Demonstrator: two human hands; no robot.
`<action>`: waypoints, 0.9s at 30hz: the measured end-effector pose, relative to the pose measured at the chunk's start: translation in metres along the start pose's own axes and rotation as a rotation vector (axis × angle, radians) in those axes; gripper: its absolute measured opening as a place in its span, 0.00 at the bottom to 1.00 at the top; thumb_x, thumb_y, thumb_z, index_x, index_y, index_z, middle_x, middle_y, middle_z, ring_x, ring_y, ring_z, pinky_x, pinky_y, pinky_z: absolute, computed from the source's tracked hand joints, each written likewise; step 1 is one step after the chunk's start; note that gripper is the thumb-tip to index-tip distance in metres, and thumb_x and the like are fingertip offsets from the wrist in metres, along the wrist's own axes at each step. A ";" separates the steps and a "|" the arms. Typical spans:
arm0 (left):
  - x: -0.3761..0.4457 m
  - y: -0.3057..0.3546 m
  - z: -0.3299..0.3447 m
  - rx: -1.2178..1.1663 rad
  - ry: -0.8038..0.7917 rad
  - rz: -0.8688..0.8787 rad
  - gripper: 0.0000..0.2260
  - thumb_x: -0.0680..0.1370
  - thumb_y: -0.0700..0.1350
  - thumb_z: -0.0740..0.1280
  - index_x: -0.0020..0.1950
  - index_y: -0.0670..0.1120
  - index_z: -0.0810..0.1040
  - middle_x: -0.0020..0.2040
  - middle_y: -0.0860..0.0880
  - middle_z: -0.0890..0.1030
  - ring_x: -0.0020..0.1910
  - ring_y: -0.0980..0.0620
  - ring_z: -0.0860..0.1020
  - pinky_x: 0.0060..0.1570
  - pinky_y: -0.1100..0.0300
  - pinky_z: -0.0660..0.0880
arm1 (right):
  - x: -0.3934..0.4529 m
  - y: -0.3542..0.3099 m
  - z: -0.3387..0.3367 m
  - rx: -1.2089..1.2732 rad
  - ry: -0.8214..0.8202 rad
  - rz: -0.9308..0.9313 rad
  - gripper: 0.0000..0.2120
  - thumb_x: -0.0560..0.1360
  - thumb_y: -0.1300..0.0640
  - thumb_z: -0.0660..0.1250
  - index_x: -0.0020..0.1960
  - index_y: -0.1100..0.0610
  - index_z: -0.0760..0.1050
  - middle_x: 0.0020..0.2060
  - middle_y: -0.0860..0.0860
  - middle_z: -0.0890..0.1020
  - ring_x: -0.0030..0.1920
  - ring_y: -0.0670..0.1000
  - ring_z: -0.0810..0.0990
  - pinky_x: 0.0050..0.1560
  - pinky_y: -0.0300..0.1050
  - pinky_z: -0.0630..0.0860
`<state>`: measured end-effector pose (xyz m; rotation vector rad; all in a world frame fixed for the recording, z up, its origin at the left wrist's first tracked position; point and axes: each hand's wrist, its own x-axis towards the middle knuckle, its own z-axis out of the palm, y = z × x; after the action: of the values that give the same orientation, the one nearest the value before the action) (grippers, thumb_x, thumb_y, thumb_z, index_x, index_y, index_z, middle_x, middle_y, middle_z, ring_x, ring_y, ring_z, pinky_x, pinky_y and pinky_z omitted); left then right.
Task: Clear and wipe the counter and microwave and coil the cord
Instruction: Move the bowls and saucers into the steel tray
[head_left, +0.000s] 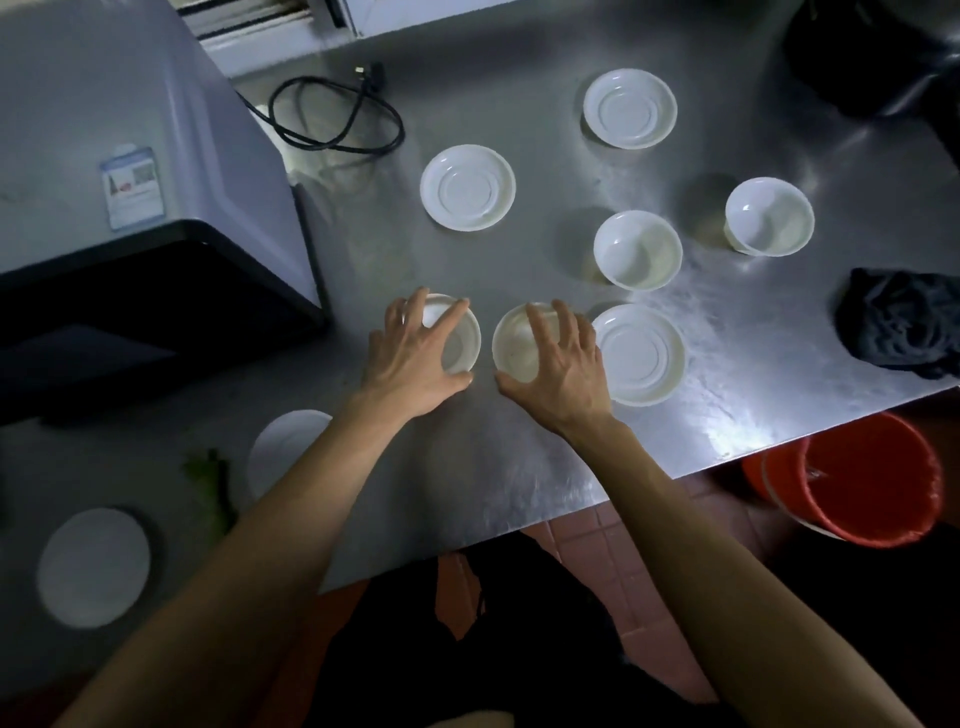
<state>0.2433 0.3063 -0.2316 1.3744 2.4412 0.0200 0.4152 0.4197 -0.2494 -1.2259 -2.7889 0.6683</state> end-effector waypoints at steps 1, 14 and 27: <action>-0.007 -0.005 0.000 -0.011 0.007 -0.017 0.42 0.68 0.64 0.72 0.77 0.61 0.56 0.76 0.45 0.56 0.71 0.38 0.59 0.61 0.38 0.72 | 0.001 -0.005 0.001 -0.010 -0.009 -0.025 0.45 0.66 0.32 0.69 0.76 0.49 0.59 0.75 0.56 0.61 0.73 0.61 0.61 0.67 0.60 0.68; -0.128 -0.064 -0.020 -0.188 0.116 -0.244 0.41 0.70 0.60 0.73 0.78 0.61 0.56 0.78 0.48 0.50 0.76 0.43 0.51 0.69 0.41 0.64 | -0.030 -0.101 0.010 -0.002 -0.105 -0.277 0.43 0.67 0.34 0.70 0.75 0.47 0.58 0.76 0.55 0.59 0.73 0.61 0.59 0.66 0.60 0.69; -0.311 -0.160 -0.007 -0.237 0.217 -0.434 0.40 0.71 0.60 0.69 0.79 0.62 0.52 0.79 0.47 0.48 0.75 0.41 0.53 0.66 0.41 0.66 | -0.143 -0.236 0.053 -0.045 -0.153 -0.497 0.43 0.67 0.35 0.71 0.76 0.45 0.57 0.76 0.53 0.58 0.74 0.60 0.57 0.68 0.61 0.69</action>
<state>0.2566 -0.0366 -0.1645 0.7592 2.7575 0.3566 0.3397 0.1575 -0.1837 -0.4568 -3.0601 0.6776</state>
